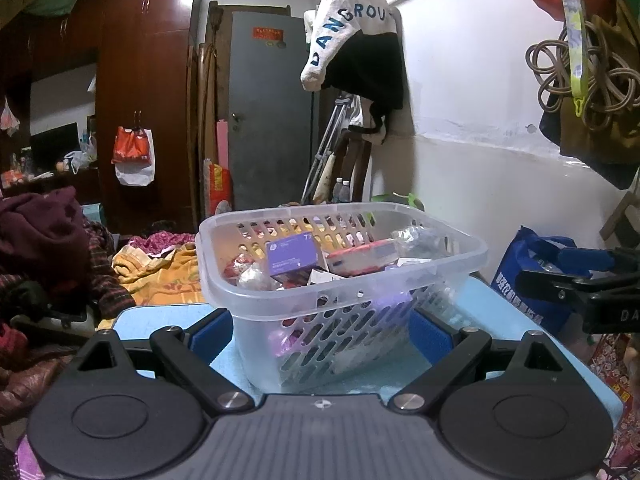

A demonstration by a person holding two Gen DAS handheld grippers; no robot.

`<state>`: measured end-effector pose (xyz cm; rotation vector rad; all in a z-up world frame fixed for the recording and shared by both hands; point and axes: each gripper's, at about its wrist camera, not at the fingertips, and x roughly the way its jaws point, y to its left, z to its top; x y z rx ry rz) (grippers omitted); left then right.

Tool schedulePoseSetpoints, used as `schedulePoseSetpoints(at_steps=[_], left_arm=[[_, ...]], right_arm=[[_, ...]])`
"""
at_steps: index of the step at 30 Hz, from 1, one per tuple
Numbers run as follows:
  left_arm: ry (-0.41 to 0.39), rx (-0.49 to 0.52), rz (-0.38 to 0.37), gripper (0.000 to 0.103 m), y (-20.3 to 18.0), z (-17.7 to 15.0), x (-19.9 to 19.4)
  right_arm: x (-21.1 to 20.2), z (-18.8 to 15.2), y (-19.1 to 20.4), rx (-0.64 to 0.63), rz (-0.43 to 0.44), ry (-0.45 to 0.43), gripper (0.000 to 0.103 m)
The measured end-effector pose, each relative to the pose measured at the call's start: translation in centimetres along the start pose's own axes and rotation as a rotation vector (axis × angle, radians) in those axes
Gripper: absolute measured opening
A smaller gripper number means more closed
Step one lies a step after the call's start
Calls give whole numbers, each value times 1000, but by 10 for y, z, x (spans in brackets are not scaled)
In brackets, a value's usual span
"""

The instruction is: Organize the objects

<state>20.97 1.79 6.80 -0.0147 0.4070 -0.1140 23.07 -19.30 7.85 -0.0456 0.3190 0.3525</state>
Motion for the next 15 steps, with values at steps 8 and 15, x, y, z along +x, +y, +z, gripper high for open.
schedulePoseSetpoints(at_steps=[8,15], left_arm=[[-7,19,10,96,-3,0,0],[-6,24,15,96,-3,-1,0]], right_arm=[[0,0,0,-1,0,2,103],[0,1,-2,-2,-3,2,103]])
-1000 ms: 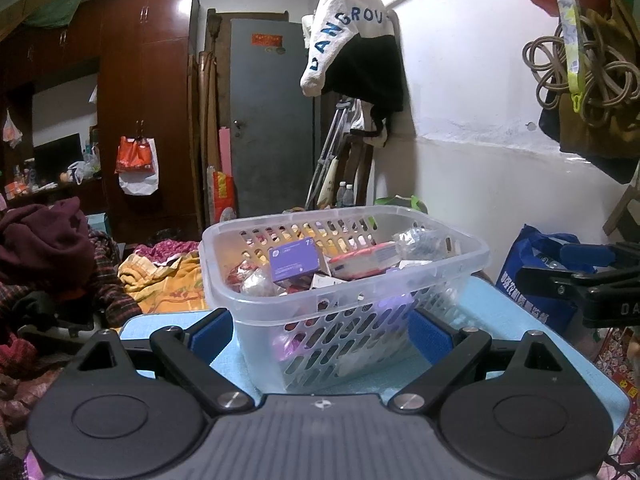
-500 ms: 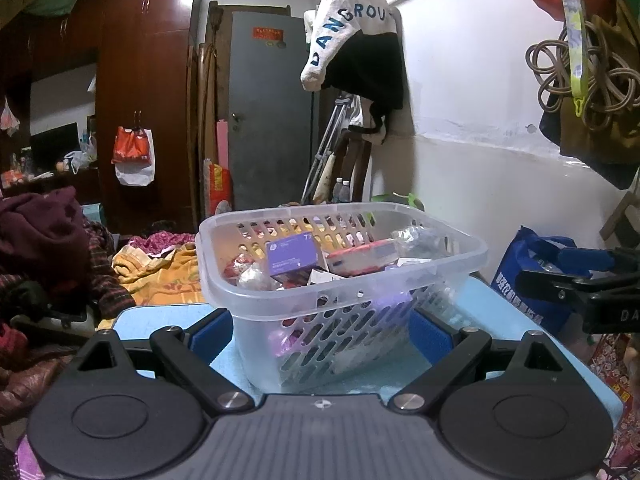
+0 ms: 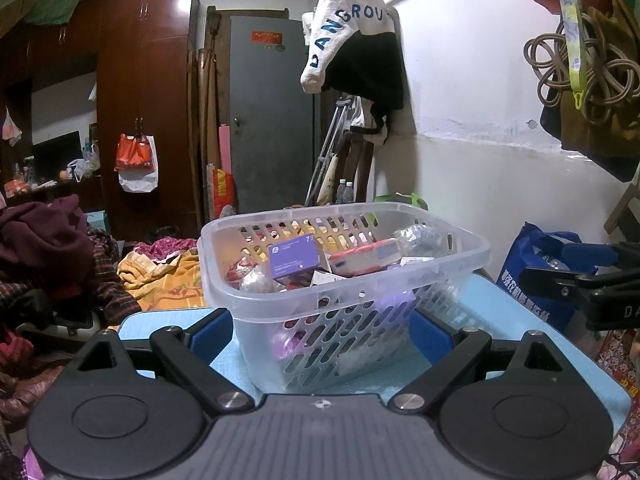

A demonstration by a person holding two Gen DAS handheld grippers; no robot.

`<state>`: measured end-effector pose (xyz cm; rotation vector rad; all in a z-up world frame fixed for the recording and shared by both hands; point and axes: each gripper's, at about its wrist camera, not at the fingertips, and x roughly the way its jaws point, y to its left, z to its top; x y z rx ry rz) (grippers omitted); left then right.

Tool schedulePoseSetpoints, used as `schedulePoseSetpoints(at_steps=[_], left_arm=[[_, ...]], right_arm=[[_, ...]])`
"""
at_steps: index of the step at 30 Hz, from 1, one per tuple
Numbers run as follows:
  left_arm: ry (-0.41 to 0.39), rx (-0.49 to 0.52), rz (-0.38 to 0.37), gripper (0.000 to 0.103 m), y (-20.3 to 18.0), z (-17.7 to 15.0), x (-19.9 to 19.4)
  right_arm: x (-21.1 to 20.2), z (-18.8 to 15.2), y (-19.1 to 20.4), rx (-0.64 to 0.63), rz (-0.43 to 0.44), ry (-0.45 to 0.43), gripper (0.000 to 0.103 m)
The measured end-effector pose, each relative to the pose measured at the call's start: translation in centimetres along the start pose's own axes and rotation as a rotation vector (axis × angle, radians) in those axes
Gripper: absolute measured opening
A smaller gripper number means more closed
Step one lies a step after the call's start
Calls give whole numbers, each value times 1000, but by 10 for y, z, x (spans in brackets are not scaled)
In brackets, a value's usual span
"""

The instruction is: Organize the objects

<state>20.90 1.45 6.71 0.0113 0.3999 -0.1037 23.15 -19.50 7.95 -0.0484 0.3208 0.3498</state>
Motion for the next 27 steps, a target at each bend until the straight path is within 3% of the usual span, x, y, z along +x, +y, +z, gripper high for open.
schedulePoseSetpoints(at_steps=[27], left_arm=[[-8,17,14,96,-8,-2,0]], right_arm=[[0,-4,0,2,-7,6,103]])
